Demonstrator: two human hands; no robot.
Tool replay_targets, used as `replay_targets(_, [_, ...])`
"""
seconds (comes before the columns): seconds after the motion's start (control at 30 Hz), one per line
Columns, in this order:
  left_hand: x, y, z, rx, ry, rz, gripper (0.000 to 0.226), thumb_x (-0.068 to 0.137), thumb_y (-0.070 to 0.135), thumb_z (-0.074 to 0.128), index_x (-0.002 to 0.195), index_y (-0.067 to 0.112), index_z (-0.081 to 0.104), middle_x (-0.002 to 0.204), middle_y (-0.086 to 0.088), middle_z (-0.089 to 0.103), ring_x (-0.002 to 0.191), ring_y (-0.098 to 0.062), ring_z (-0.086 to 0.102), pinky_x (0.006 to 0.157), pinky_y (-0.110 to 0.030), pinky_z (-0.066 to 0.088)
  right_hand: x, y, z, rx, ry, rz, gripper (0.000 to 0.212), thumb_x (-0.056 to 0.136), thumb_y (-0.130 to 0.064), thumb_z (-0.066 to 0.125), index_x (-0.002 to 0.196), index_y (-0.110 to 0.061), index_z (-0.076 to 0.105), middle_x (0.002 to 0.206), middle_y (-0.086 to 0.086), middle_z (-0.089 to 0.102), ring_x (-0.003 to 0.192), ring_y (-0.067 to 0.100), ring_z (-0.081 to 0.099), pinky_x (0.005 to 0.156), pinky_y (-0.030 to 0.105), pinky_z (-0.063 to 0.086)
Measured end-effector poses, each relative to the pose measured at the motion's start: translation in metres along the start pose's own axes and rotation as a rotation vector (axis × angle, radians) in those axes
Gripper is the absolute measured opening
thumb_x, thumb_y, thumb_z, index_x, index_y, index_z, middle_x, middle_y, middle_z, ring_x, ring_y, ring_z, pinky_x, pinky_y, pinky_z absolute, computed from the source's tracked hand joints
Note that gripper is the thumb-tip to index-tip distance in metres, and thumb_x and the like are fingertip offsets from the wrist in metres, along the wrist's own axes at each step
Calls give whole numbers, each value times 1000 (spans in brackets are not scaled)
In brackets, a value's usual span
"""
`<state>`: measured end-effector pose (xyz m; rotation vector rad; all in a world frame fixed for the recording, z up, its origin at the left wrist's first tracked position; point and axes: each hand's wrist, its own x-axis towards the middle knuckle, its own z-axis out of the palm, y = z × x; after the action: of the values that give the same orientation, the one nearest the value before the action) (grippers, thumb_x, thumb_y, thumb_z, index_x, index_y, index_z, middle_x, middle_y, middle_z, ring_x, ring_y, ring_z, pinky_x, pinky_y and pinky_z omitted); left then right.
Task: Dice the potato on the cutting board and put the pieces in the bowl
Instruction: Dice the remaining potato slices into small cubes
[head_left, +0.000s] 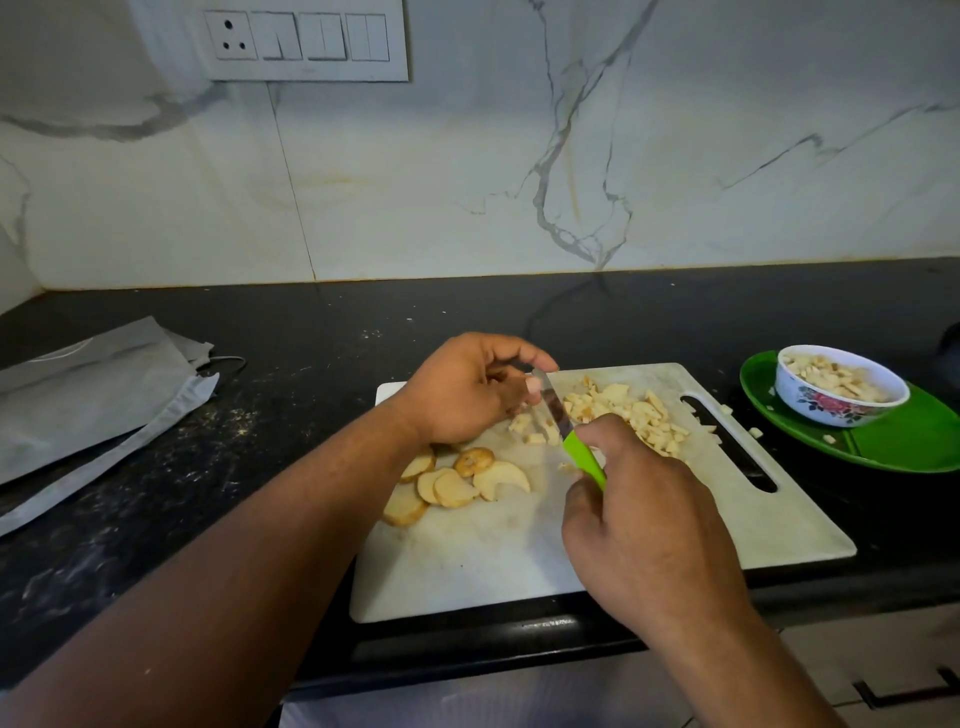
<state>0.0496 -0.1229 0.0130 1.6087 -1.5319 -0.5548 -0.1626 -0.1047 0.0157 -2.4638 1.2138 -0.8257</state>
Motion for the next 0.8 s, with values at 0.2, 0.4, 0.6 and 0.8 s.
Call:
replay_targets(0.2, [0, -4, -2, -7, 107, 26, 12, 93, 18, 78, 103, 24, 79, 91, 0, 79, 87, -18, 75, 86, -29, 62, -2, -1, -4, 58, -25, -10, 29, 93, -34, 55, 120, -39, 46, 69, -12, 56, 59, 3, 53, 48, 16, 33])
replay_targets(0.4, [2, -9, -23, 82, 202, -103, 3, 94, 27, 77, 93, 29, 79, 89, -7, 78, 87, -21, 74, 80, -23, 57, -18, -12, 6, -65, -119, -98, 34, 92, -39, 47, 126, -39, 40, 72, -10, 52, 63, 8, 48, 54, 21, 36])
replay_targets(0.6, [-8, -1, -58, 273, -43, -150, 2, 92, 30, 78, 92, 29, 80, 85, 12, 77, 79, -3, 71, 83, -27, 56, -15, 11, -10, -166, -33, -18, 30, 91, -38, 49, 120, -38, 45, 67, -13, 44, 56, 4, 40, 47, 19, 28])
replay_targets(0.8, [-20, -1, -86, 453, -386, -380, 40, 69, 34, 96, 103, 31, 75, 98, 7, 78, 96, -11, 73, 101, -35, 50, -13, -2, -7, -100, -31, -91, 32, 92, -38, 50, 123, -39, 44, 68, -14, 46, 55, 3, 39, 47, 15, 26])
